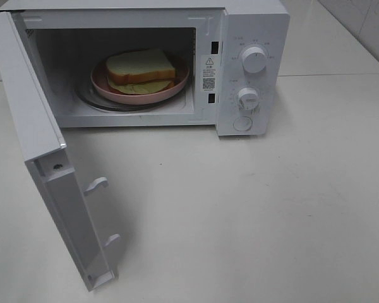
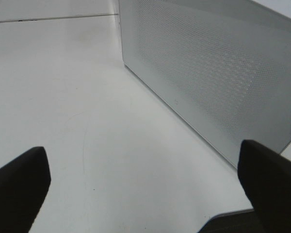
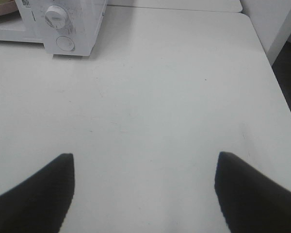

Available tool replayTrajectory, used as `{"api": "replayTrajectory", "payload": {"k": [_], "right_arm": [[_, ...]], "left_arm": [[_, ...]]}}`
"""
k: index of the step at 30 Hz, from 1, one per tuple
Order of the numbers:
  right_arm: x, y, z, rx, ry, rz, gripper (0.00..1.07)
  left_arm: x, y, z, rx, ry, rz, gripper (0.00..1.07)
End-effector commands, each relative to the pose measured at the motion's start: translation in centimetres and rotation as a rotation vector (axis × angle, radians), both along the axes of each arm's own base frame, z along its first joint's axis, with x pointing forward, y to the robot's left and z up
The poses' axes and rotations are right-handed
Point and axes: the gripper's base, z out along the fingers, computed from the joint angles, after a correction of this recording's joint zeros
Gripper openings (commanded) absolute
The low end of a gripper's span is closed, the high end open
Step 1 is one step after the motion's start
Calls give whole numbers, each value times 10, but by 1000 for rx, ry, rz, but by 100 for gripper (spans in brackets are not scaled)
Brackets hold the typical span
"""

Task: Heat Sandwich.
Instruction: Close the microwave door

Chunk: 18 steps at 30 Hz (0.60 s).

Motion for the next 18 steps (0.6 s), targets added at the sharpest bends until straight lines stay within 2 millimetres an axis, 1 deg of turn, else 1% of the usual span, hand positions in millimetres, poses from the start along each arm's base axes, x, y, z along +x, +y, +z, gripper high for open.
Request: {"api": "replayTrajectory", "payload": {"k": [1,9,14,16,18], "right_arm": [[-3,0,0,13,-33,-13,76],[-3,0,0,13,-33,-13,76],[-3,0,0,13,-33,-13,76],[-3,0,0,13,-33,-13,76],[-3,0,0,13,-33,-13,76]], "left_arm": [[-2,-3,1,-34,-31,-16,101],[-2,-4,1,-55,-30,-19,101],[-3,-4,7,-67,-67,-23,101],[0,-4,13,-73,-101,-17,101],[5,-4,13,-71,-71,-15,101]]}}
